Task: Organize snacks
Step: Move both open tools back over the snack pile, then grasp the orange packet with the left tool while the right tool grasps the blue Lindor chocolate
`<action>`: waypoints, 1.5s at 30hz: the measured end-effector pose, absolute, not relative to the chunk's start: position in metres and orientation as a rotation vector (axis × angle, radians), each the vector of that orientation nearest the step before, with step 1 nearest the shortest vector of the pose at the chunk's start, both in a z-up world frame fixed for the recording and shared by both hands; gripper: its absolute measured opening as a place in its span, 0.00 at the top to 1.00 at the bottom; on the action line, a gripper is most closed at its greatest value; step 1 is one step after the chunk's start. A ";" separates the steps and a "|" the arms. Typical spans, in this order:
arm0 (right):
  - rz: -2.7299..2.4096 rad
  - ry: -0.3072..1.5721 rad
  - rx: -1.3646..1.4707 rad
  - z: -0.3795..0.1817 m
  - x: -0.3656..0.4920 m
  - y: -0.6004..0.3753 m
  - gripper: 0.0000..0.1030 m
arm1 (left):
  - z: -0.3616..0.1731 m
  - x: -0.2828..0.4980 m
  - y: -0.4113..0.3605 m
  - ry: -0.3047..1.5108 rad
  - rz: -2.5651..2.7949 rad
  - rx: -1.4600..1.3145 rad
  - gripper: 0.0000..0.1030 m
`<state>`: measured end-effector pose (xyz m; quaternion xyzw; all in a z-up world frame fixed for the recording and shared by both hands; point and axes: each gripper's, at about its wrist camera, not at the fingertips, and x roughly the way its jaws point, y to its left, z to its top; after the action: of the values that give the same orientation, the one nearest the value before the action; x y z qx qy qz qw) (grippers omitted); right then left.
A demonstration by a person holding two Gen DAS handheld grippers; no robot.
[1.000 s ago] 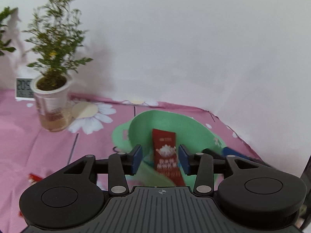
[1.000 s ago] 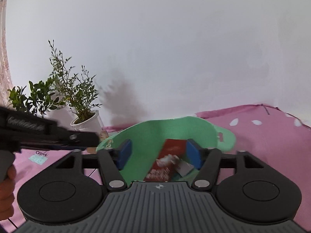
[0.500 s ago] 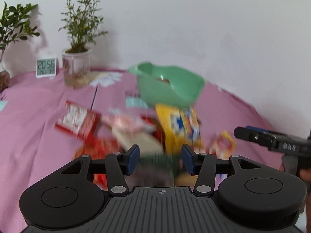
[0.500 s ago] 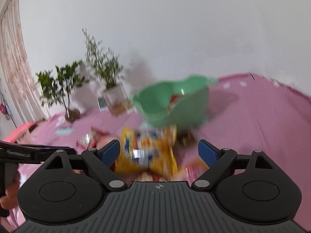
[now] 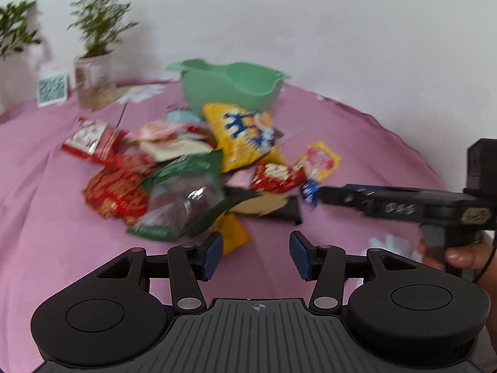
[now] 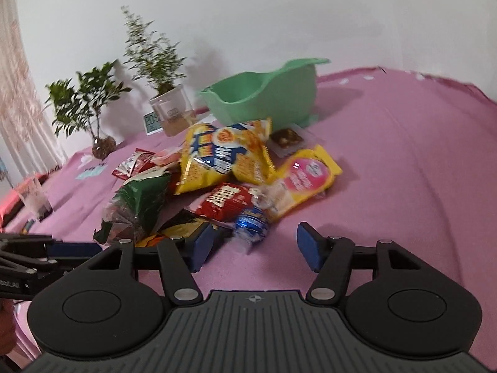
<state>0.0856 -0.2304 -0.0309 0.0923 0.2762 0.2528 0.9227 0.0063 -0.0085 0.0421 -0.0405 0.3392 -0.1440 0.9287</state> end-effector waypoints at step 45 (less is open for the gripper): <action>0.454 0.497 0.056 -0.045 0.076 -0.214 0.71 | 0.027 0.026 -0.004 0.726 -0.185 -0.046 0.09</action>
<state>0.0758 -0.2141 -0.0449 0.0275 0.2440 0.2227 0.9435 0.0263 -0.0043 0.0267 -0.0223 0.3547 -0.0905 0.9303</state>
